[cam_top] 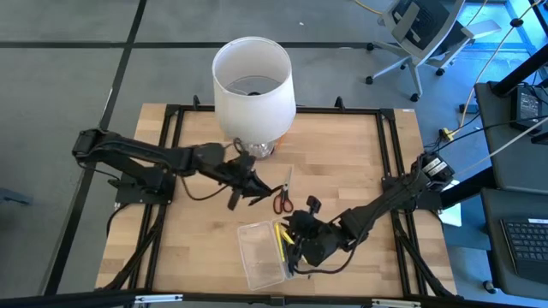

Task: Pick & place school supplies into a supply box
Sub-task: Put the black pen into the transparent supply box

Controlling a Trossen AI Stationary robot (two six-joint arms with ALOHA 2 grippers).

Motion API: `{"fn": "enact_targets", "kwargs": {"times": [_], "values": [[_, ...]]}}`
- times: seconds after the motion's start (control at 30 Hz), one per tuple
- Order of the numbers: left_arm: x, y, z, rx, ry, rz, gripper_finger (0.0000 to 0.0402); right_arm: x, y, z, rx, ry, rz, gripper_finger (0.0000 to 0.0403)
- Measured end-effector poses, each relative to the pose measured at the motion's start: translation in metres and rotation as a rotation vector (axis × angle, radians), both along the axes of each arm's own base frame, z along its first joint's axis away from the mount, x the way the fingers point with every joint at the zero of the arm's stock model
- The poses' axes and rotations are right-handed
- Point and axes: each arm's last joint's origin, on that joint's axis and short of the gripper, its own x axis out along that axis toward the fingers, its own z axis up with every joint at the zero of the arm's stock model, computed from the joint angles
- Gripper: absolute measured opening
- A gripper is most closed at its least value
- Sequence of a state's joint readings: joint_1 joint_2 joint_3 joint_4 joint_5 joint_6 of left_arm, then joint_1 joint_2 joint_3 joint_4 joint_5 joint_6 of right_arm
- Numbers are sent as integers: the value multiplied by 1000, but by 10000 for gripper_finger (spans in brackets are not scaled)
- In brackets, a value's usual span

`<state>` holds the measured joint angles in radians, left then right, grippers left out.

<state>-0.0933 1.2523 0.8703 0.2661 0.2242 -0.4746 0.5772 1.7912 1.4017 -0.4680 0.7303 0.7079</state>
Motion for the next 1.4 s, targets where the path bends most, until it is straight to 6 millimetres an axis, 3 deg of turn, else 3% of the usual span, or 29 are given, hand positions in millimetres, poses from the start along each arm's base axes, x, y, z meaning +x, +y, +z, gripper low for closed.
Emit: {"fn": "enact_targets", "kwargs": {"times": [0.17,0.4,0.7,0.87,1.2,1.4], "values": [[-7,-18,24,31,-230,-48,26,16,-6,11,-21,-109,34,83],[-9,-32,26,84,-287,-47,26,33,-12,30,-109,-253,153,94],[-11,-38,27,94,-302,-69,26,37,-10,41,-185,-330,201,208],[-11,-38,30,104,-338,-67,26,38,-9,48,-194,-387,206,241],[-12,-38,33,114,-366,-66,27,42,-12,65,-103,-567,156,242],[-12,-38,35,113,-390,-74,27,42,-13,65,-101,-569,154,193]]}}
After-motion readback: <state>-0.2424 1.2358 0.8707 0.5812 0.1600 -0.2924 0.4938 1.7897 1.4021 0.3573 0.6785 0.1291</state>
